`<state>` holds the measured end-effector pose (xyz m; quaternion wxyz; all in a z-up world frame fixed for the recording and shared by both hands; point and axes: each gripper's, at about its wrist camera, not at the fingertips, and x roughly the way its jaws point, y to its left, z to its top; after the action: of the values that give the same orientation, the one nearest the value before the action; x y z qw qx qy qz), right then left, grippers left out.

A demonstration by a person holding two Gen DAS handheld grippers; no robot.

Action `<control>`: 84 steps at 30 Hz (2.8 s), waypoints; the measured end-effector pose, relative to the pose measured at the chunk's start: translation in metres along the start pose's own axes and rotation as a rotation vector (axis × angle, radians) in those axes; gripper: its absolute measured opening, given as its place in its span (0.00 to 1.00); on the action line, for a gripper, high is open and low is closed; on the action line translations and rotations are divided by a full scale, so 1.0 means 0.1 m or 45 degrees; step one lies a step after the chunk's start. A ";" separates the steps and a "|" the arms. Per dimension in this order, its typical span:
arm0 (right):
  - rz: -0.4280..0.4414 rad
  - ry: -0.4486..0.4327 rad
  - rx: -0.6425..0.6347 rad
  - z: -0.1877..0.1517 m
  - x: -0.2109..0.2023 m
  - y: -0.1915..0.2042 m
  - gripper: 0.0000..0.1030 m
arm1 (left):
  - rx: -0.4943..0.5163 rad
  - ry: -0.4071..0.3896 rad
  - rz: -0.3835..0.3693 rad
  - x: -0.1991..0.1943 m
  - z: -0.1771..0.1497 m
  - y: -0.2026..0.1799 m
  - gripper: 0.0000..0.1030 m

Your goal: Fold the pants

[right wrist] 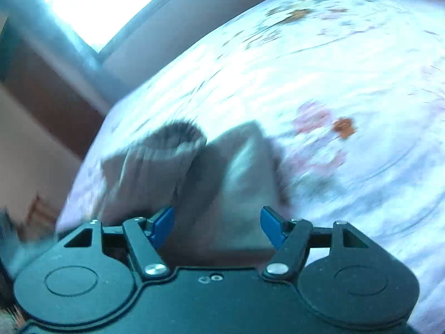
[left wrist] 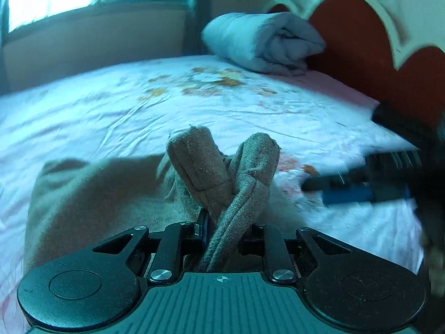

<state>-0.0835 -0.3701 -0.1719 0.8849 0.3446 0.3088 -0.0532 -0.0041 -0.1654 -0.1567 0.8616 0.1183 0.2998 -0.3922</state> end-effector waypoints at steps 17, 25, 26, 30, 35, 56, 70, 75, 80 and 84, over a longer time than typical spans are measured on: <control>0.102 0.014 -0.101 0.29 0.11 0.41 0.52 | 0.040 0.058 0.166 -0.15 -0.05 -0.18 0.73; 0.075 0.021 -0.105 0.32 0.17 0.61 0.67 | 0.006 -0.057 0.230 -0.58 -0.05 0.00 0.82; 0.054 0.035 -0.123 0.33 0.19 0.63 0.67 | -0.029 -0.069 0.240 -0.63 -0.04 0.08 0.82; -0.089 0.098 -0.169 0.26 0.34 0.63 0.50 | -0.220 -0.057 0.306 -0.78 -0.12 0.56 0.84; -0.136 0.107 -0.177 0.16 0.38 0.54 0.43 | -0.418 0.009 0.394 -0.81 -0.37 1.08 0.84; -0.188 0.095 -0.061 0.08 0.29 0.13 0.68 | -0.500 0.069 0.413 -0.53 -0.57 1.20 0.85; -0.030 -0.039 0.003 0.18 0.11 0.21 0.11 | -0.564 0.076 0.407 -0.42 -0.51 1.31 0.85; -0.148 -0.046 0.025 0.02 0.12 -0.01 0.12 | -0.576 0.100 0.401 -0.35 -0.52 1.37 0.85; -0.242 -0.046 -0.066 -0.01 0.14 0.05 0.35 | -0.589 0.099 0.341 -0.34 -0.47 1.37 0.85; -0.256 -0.176 -0.257 0.14 0.00 0.35 0.36 | -0.605 0.122 0.273 -0.28 -0.50 1.24 0.85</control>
<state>-0.0652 -0.3528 -0.1441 0.9244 0.2168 0.2840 -0.1337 0.0529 -0.0440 -0.1833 0.8867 -0.0378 0.4097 -0.2111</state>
